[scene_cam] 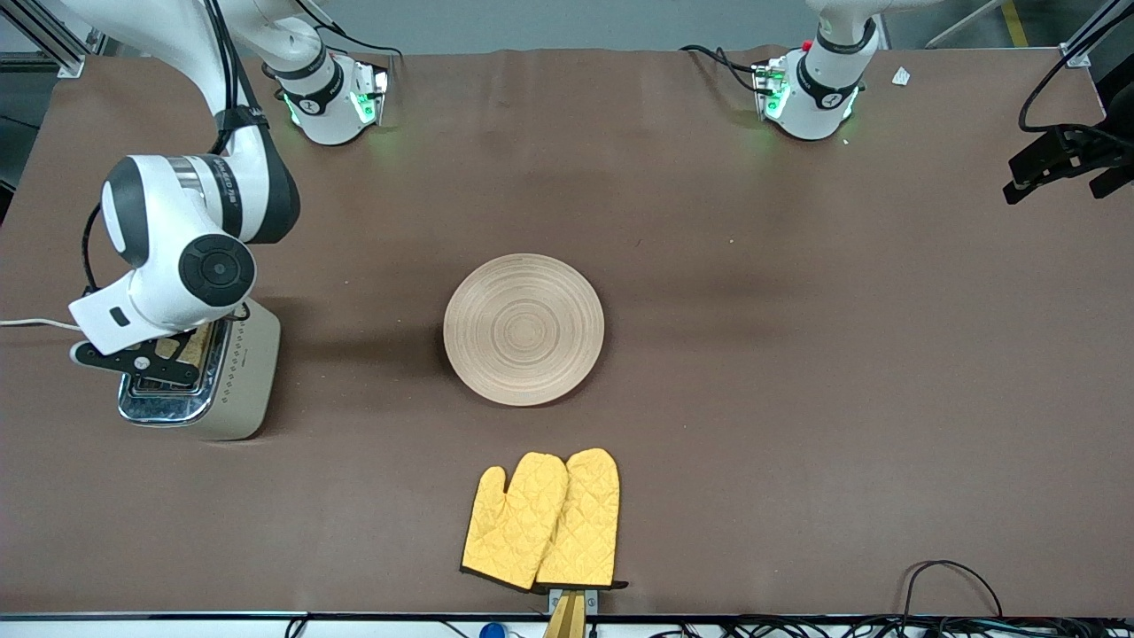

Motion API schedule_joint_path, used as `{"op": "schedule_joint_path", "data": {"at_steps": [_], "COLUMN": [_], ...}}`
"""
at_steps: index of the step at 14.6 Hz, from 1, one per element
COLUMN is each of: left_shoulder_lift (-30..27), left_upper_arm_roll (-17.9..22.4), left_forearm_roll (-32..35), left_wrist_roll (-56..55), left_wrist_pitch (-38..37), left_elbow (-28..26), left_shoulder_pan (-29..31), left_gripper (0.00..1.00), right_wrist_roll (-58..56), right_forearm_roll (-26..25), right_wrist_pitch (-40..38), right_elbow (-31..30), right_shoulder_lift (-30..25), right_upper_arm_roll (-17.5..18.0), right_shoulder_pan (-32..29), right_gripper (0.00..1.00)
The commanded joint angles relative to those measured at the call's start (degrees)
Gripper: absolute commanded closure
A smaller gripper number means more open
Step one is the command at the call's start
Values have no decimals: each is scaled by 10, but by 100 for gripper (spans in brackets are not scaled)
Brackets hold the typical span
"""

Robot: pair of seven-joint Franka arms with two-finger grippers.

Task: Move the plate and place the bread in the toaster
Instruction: 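Lower the bread into the toaster slot with the right gripper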

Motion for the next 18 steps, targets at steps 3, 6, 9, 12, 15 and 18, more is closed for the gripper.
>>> {"op": "schedule_joint_path", "data": {"at_steps": [3, 6, 9, 12, 15, 18], "left_shoulder_lift": [-4, -1, 1, 2, -1, -1], "left_upper_arm_roll": [9, 9, 9, 9, 8, 9], "left_forearm_roll": [-6, -6, -5, -4, -3, -4], "left_wrist_roll": [8, 0, -1, -2, -2, 5], "left_wrist_pitch": [-27, -30, -30, -30, -43, -44], "left_elbow": [10, 9, 9, 7, 7, 8], "left_shoulder_pan": [1, 1, 1, 1, 0, 1], "left_gripper": [0, 0, 0, 0, 0, 0], "right_wrist_roll": [17, 36, 45, 52, 52, 48], "right_forearm_roll": [-18, -24, -22, -14, -12, 45], "right_wrist_pitch": [18, 29, 29, 32, 29, 7], "right_elbow": [-2, -2, 2, 4, 5, 27], "right_shoulder_lift": [9, 21, 46, 54, 56, 48], "right_upper_arm_roll": [6, 6, 6, 7, 8, 10], "right_shoulder_pan": [-16, -16, -16, -37, -27, -2], "right_gripper": [99, 99, 89, 80, 7, 0]}}
